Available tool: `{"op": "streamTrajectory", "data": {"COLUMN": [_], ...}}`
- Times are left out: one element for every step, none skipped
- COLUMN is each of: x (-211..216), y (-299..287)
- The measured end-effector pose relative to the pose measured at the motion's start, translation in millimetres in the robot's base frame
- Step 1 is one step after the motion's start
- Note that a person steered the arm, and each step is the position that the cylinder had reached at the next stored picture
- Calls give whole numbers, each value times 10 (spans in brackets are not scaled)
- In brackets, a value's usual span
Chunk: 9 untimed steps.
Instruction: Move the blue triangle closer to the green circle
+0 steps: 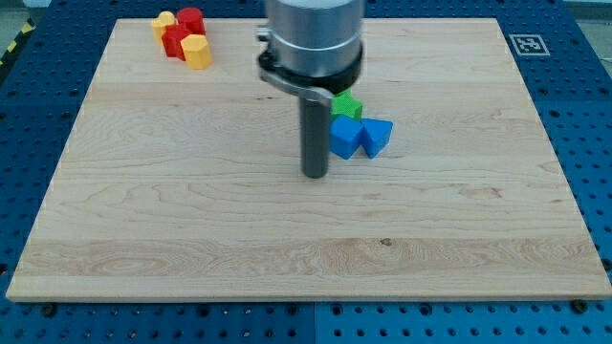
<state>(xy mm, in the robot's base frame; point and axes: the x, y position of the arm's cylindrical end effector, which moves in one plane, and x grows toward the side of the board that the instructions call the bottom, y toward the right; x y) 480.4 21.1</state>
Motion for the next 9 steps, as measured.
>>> {"op": "streamTrajectory", "data": {"x": [-9,-9,-138,-334,-512,-715,-851,-851,-873], "y": [445,450,478,593,756,905,933,922,885]}}
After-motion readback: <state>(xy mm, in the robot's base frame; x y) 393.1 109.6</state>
